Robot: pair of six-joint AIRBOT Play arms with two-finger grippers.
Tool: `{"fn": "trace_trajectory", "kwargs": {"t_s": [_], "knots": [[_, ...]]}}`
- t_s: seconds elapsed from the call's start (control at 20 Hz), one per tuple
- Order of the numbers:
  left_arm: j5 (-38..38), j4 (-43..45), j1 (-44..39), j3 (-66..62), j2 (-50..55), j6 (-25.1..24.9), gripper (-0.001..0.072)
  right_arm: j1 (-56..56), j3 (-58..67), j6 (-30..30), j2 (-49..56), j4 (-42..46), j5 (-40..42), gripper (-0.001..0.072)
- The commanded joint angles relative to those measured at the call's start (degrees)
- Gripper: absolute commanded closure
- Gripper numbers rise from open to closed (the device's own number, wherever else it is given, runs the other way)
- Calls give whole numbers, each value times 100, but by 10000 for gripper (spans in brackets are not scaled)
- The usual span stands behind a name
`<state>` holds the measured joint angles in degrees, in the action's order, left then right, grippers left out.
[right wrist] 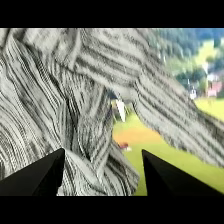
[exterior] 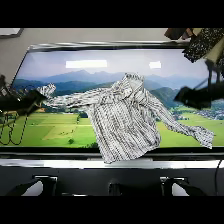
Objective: Fold the clothes and pants, and hang the long-sleeved shirts on hangers.
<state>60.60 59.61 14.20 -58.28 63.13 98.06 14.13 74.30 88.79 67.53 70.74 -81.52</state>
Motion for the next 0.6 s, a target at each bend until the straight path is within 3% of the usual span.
{"fn": "trace_trajectory", "kwargs": {"t_s": [0.0,0.3,0.35,0.45,0.55], "knots": [[87,-743,-376,1641,-828,15,-13,424,-2302,-111,-1276,-275,-20,160],[-632,-763,-2111,2618,-1040,800,-13,424,-4441,-258,-1663,-1147,861,178],[-887,-763,-2446,2684,-1040,1012,-13,424,-4594,-254,-1663,-1147,1104,207],[-1360,-763,-3071,2778,-1023,1375,-13,424,-4710,-251,-1663,-1137,1558,340],[-1668,-763,-3624,2796,-907,1637,-13,424,-4715,-219,-1633,-1150,1996,371]]}}
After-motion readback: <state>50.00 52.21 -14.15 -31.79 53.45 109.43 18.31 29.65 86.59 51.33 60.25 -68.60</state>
